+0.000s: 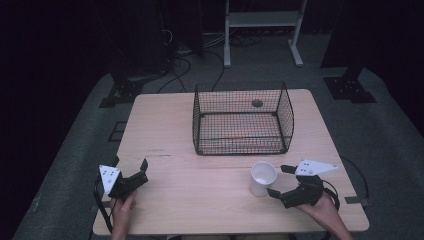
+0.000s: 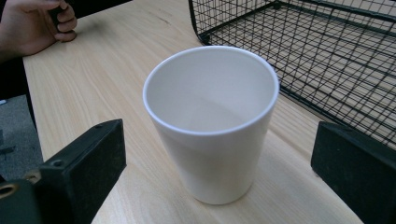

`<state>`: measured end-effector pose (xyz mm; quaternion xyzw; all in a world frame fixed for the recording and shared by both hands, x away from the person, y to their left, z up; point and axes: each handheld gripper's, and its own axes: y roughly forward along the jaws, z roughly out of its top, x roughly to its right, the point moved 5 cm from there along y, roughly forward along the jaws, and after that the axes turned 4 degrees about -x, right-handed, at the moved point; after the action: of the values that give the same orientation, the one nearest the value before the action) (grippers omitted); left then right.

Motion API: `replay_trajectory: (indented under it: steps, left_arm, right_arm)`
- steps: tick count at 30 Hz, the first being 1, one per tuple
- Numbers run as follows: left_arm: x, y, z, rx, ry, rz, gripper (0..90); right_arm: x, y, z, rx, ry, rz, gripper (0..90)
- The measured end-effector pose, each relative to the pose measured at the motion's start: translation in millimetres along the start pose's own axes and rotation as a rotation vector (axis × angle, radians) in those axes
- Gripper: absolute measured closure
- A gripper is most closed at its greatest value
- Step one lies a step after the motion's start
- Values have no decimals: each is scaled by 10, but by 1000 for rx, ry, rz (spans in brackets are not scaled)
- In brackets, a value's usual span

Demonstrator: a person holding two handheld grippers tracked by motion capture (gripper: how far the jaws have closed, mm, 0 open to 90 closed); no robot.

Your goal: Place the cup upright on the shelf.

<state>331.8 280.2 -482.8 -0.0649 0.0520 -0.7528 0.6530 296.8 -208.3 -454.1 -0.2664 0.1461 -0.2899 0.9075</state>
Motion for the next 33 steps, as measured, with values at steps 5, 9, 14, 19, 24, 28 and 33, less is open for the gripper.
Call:
replay_trajectory:
  steps: [5, 9, 14, 19, 24, 28, 33]
  left_arm:
    - [0, -1, 0, 0, 0, 0, 0]
    - [0, -1, 0, 0, 0, 0, 0]
    - [0, -1, 0, 0, 0, 0, 0]
    - [1, -1, 0, 0, 0, -1, 0]
    - [1, -1, 0, 0, 1, -1, 0]
    - [-1, -1, 0, 0, 0, -1, 0]
    - [-1, -1, 0, 0, -1, -2, 0]
  right_arm:
    - [-24, 55, 23, -5, -10, 5, 27]
    - [-37, 107, 42, -7, -15, 12, 27]
    - [-37, 157, 50, -8, -16, 15, 27]
    - [-39, 237, 79, -7, -15, 23, 27]
    - [-45, 314, 90, -16, -28, 23, 27]
    - [-42, 361, 105, -11, -31, 19, 69]
    - [-29, 345, 122, 5, -27, 12, 172]
